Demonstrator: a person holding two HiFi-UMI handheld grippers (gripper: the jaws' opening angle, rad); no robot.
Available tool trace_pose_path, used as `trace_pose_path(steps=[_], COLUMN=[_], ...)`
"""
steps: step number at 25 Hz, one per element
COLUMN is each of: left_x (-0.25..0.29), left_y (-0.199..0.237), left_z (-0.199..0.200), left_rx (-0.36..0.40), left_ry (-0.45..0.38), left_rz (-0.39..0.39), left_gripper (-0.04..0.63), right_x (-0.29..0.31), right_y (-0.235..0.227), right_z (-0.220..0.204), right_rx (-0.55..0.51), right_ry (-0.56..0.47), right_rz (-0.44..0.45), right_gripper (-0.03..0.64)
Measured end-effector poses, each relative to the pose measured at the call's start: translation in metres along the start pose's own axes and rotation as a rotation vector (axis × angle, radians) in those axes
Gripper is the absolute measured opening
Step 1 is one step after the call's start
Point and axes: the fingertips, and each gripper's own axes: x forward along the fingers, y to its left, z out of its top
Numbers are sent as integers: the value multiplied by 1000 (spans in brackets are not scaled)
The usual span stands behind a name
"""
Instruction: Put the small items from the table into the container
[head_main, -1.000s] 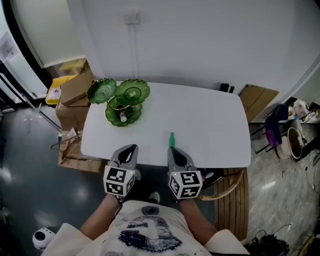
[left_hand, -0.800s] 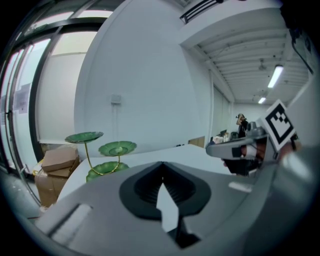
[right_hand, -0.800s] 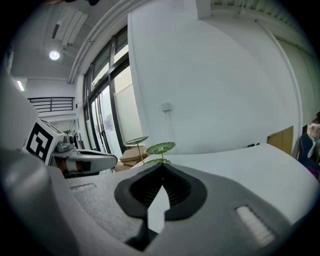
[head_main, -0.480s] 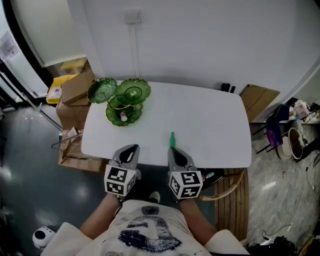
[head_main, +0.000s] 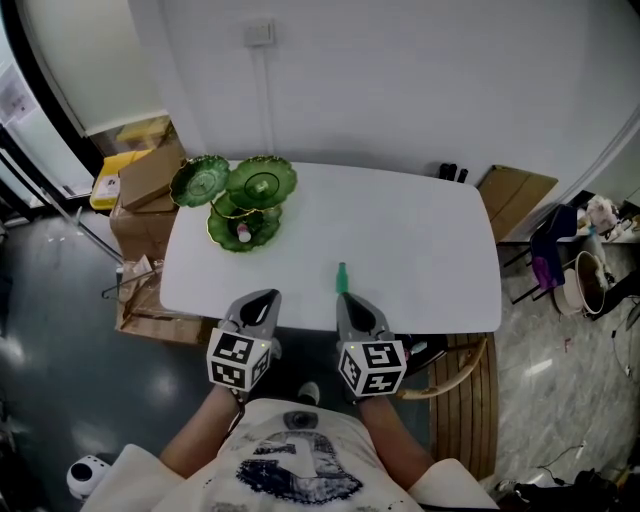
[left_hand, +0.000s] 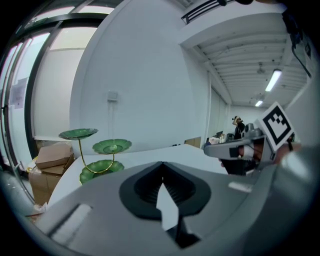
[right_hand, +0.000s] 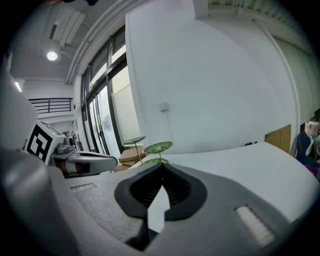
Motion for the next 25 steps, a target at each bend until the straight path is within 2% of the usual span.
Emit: trace_pose_path(steps=[17, 25], left_x=[28, 51], left_y=[-47, -49], left_z=[-9, -25], left_rx=[-4, -3], left_ry=[34, 74], left_rz=[-96, -97], left_gripper=[-9, -9], right_x=[-44, -45], right_y=[-44, -63], right_z=[-13, -28], right_rx=[30, 61], right_ry=[9, 36], right_rz=[-121, -164], right_gripper=[0, 0])
